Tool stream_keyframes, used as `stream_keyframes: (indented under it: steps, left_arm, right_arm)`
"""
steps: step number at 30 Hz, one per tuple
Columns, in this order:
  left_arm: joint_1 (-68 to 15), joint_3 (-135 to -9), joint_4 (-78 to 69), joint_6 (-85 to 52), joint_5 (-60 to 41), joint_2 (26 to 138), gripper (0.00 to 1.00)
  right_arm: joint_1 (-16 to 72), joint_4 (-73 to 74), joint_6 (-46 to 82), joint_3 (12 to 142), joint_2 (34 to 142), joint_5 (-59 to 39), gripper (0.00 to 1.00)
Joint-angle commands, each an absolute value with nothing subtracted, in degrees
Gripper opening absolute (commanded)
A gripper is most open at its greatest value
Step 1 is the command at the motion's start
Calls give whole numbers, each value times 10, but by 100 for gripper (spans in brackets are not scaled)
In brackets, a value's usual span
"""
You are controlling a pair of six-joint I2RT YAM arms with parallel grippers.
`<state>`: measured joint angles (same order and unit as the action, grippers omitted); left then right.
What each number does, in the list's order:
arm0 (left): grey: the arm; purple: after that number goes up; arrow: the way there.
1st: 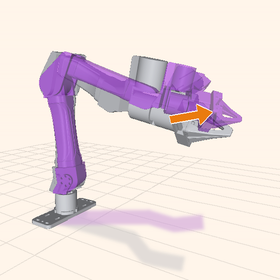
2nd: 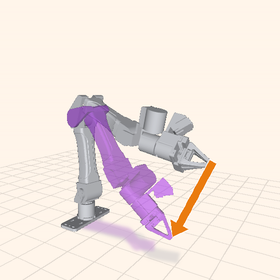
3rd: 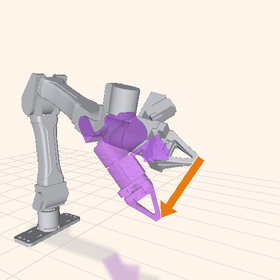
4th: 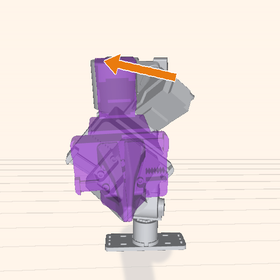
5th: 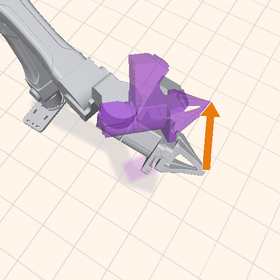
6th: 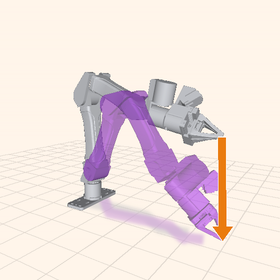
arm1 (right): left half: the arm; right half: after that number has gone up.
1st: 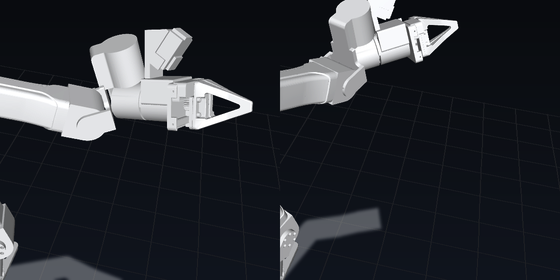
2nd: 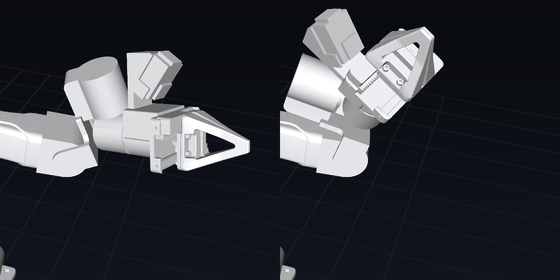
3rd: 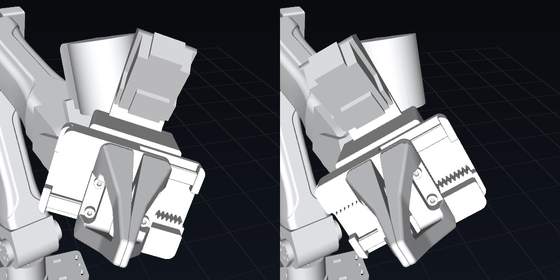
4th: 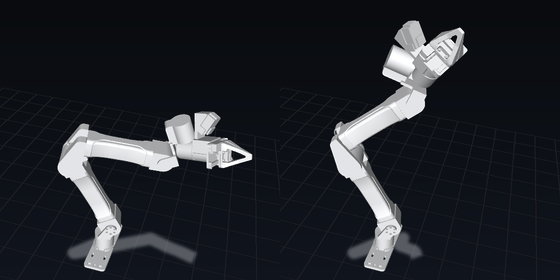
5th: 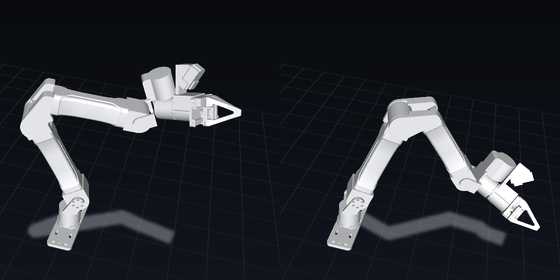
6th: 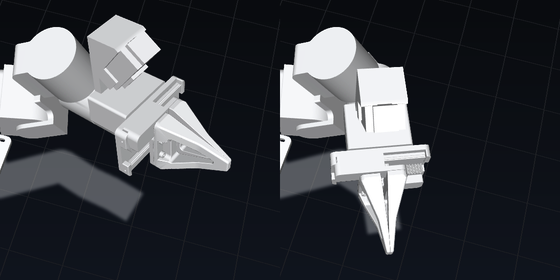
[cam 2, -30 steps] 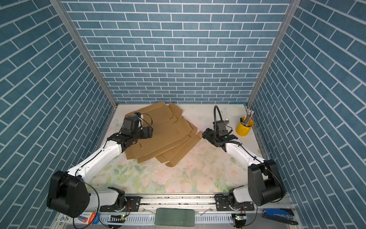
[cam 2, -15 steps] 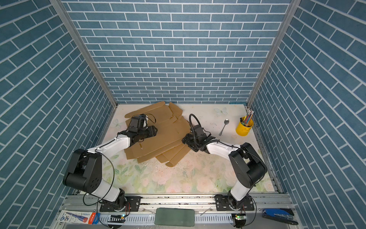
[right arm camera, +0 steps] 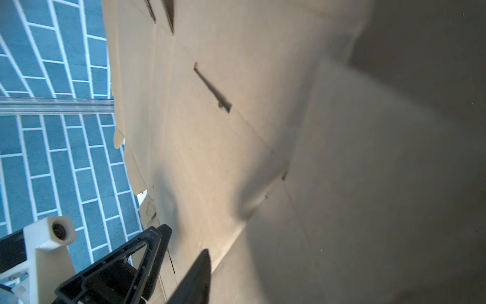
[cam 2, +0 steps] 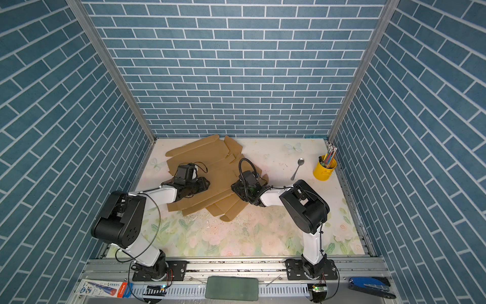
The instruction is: Fold the paper box
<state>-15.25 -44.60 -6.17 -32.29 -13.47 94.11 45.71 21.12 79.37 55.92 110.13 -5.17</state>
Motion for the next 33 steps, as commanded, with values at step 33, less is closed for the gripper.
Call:
stream_keyframes:
  steps: [33]
  left_arm:
    - [-206, -689, 204, -204, -205, 799, 55]
  right_arm:
    - [158, -753, 7, 1081, 1188, -278, 1]
